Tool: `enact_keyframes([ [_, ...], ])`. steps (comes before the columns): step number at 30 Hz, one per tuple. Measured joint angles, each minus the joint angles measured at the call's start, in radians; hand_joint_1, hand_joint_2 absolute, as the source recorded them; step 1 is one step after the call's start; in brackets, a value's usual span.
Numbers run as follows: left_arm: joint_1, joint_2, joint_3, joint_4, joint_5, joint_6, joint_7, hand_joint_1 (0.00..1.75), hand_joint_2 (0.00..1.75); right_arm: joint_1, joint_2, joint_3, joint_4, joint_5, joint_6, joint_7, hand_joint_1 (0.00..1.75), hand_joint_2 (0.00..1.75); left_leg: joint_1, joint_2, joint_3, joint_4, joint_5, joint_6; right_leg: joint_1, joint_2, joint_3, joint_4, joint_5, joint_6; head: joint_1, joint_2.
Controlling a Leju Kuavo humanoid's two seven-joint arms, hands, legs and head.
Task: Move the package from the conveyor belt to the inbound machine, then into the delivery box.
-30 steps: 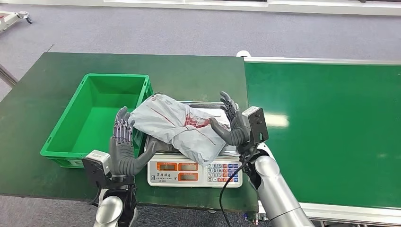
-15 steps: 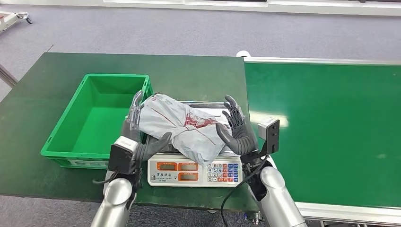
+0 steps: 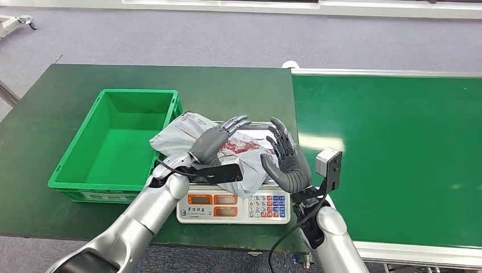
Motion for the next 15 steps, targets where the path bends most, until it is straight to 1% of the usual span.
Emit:
enact_keyframes([
  [3,-0.055,0.004,-0.024,0.096,-0.005,-0.003,-0.004,0.0,1.75,0.01,-0.004,0.0,-0.008,0.001,0.001,0.0,0.0,1.75,0.0,0.001,0.0,0.0,0.0,0.0,0.0,0.001,-0.001,0.0,0.0,0.0,0.0,0.0],
  [6,-0.083,0.005,-0.037,0.153,-0.006,-0.004,-0.005,0.0,1.75,0.012,-0.006,0.0,-0.013,0.003,0.001,0.0,0.0,1.75,0.0,0.001,0.0,0.0,0.0,0.0,0.0,0.001,-0.001,0.0,0.0,0.0,0.0,0.0],
  [15,-0.112,0.007,-0.053,0.218,-0.006,-0.004,-0.007,0.0,1.75,0.013,-0.011,0.0,-0.018,0.005,0.001,0.0,0.0,1.75,0.001,0.001,0.0,0.0,0.0,0.0,0.001,0.001,-0.001,0.0,0.0,0.0,0.0,0.0],
])
